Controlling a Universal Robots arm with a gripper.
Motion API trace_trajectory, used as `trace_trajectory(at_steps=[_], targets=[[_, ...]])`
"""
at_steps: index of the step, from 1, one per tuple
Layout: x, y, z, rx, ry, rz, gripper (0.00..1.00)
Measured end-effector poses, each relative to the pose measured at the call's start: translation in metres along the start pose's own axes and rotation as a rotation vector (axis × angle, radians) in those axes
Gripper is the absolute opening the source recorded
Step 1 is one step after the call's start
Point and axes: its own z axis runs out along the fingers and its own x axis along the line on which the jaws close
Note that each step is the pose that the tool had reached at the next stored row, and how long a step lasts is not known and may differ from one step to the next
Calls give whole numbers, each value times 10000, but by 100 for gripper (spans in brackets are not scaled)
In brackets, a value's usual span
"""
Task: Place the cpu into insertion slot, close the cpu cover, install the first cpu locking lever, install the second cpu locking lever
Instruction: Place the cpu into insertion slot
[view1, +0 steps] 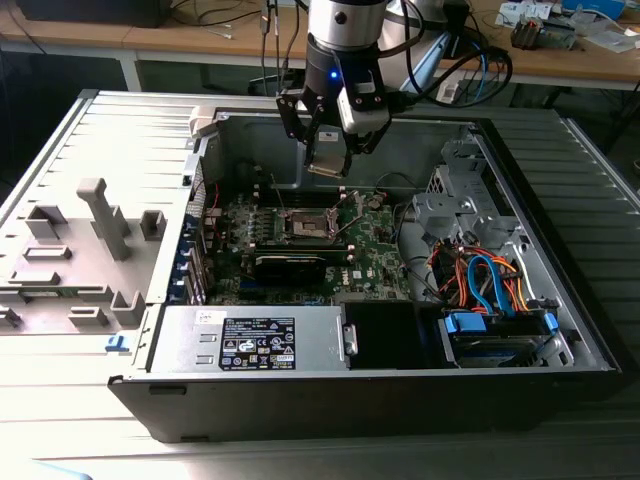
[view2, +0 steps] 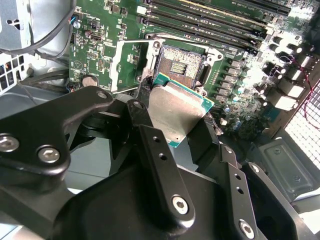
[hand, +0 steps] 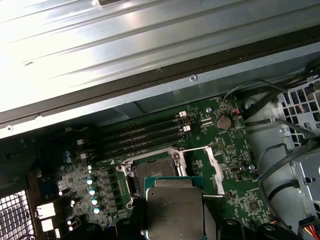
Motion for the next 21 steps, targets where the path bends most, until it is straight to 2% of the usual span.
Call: trace_trajectory(at_steps=[21], targets=[[0,0,7,-3,-8,176,55]])
